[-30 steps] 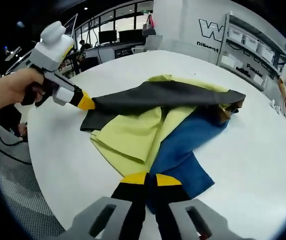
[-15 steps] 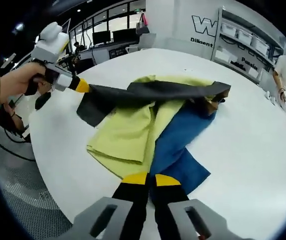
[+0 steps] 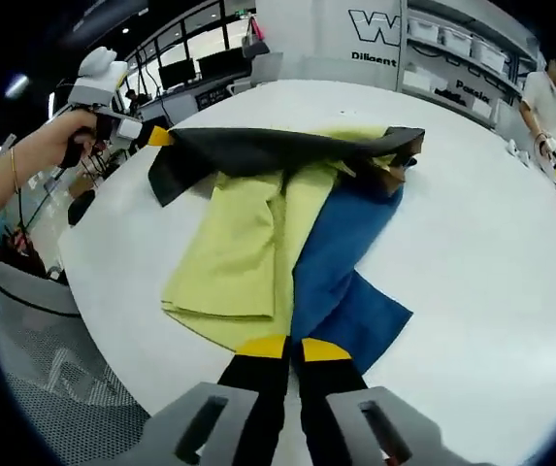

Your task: Fold the garment on the visible template until the final outline fits inside the template.

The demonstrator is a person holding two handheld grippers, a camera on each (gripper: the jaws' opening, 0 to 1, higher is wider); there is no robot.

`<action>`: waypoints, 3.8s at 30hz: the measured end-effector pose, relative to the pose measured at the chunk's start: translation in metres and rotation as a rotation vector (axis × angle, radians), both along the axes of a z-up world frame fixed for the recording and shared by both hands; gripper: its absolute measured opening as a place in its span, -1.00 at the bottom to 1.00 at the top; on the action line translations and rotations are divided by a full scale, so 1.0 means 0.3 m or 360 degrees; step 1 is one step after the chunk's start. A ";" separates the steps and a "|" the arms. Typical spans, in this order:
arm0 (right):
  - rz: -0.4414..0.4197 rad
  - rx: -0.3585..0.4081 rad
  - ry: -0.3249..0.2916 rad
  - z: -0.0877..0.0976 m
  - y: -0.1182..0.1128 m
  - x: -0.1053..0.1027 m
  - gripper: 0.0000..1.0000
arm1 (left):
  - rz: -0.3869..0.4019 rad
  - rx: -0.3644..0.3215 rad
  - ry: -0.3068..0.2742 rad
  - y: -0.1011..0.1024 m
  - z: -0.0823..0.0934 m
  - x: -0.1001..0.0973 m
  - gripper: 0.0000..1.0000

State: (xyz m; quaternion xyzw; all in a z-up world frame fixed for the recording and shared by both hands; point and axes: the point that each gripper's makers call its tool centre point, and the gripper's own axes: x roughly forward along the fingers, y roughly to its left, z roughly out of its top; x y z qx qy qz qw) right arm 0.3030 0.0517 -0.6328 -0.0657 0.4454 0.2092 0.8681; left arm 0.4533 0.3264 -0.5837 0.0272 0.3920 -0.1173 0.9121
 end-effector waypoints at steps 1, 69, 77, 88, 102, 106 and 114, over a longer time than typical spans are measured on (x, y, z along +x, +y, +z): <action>-0.0004 -0.0001 0.0007 -0.001 -0.001 -0.002 -1.00 | 0.0005 0.0001 -0.0003 0.005 0.003 0.006 -0.97; -0.0102 0.0358 -0.0394 0.237 -0.001 0.347 0.46 | -0.0179 -0.0405 -0.0108 -0.230 0.144 0.035 0.73; -0.0118 0.0393 -0.0359 0.205 -0.006 0.440 0.34 | -0.0193 -0.0446 -0.0039 -0.294 0.108 0.014 0.68; -0.0052 0.0329 -0.0335 0.115 -0.018 0.514 0.05 | -0.0252 -0.0379 0.0120 -0.329 -0.016 -0.039 0.27; -0.0028 0.0313 -0.0348 0.045 -0.041 0.564 -0.52 | -0.0279 -0.0507 0.0235 -0.394 -0.114 -0.056 -0.28; 0.0002 0.0308 -0.0369 0.042 -0.039 0.562 -0.76 | -0.0281 -0.0440 0.0260 -0.376 -0.152 -0.060 -0.44; 0.0027 0.0314 -0.0418 0.075 -0.032 0.565 -0.93 | -0.0304 -0.0463 0.0223 -0.386 -0.150 -0.068 -0.93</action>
